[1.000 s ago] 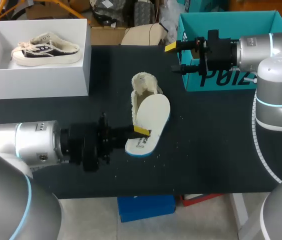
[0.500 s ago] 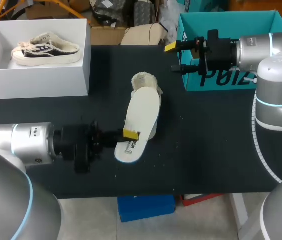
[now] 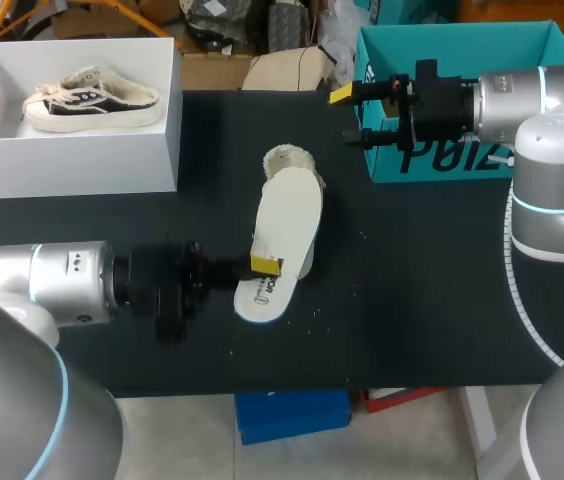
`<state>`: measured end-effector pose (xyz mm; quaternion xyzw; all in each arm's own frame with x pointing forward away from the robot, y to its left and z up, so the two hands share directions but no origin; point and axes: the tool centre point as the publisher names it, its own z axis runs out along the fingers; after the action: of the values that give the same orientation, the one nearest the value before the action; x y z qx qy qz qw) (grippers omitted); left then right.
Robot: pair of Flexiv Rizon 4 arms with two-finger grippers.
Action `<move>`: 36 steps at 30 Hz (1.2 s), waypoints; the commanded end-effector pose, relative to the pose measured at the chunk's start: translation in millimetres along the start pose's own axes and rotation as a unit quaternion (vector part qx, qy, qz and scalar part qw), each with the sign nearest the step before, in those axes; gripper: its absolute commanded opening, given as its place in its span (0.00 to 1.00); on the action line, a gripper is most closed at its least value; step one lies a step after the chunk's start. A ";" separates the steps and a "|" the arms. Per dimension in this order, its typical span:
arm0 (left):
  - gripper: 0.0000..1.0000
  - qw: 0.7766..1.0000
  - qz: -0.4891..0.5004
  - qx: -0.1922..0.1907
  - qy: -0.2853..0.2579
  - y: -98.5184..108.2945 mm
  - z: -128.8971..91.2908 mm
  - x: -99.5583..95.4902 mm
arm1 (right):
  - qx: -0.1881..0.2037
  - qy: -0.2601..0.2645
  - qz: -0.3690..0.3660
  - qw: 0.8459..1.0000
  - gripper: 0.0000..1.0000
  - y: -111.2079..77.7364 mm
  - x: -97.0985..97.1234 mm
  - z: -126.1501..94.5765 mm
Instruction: Take the shoe out of the shoebox, open the shoe tongue, remove and reinsert the insole, then place the shoe into the shoebox
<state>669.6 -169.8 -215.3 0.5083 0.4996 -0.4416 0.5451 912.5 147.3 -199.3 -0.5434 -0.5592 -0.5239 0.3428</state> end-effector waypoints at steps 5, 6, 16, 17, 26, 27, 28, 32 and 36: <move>0.00 0.999 0.027 -0.016 -0.014 17.1 6.3 14.5 | -0.001 0.000 0.000 1.000 1.00 -0.4 -1.0 1.6; 0.00 0.999 0.033 -0.019 -0.016 20.5 5.7 15.5 | -0.001 0.000 0.000 1.000 1.00 -0.4 -1.0 1.6; 0.00 0.999 0.020 -0.042 0.008 72.7 1.6 31.8 | -0.001 0.000 0.000 1.000 1.00 -0.4 -1.0 1.6; 0.00 0.999 0.021 -0.044 0.013 78.7 1.6 32.5 | -0.001 0.000 0.000 1.000 1.00 -0.4 -1.0 1.6; 0.00 0.998 0.022 -0.054 0.023 135.8 7.2 39.6 | -0.001 0.000 0.000 1.000 1.00 -0.4 -1.0 1.6; 0.00 0.998 0.023 -0.054 0.023 141.1 8.3 40.2 | -0.001 0.000 0.000 1.000 1.00 -0.4 -1.0 1.6; 0.00 0.998 0.024 -0.055 0.022 146.9 9.7 41.3 | -0.001 0.000 0.000 1.000 1.00 -0.4 -1.0 1.6; 0.00 0.998 0.028 -0.058 0.021 166.9 15.0 44.5 | -0.001 0.000 0.000 1.000 1.00 -0.4 -1.0 1.6; 0.00 0.998 0.030 -0.060 0.019 180.8 20.0 47.2 | -0.001 0.000 0.000 1.000 1.00 -0.4 -1.0 1.6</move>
<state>834.6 -160.0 -239.9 0.4940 0.5222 -0.3819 0.5809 912.4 147.4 -199.3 -0.5435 -0.5591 -0.5240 0.3427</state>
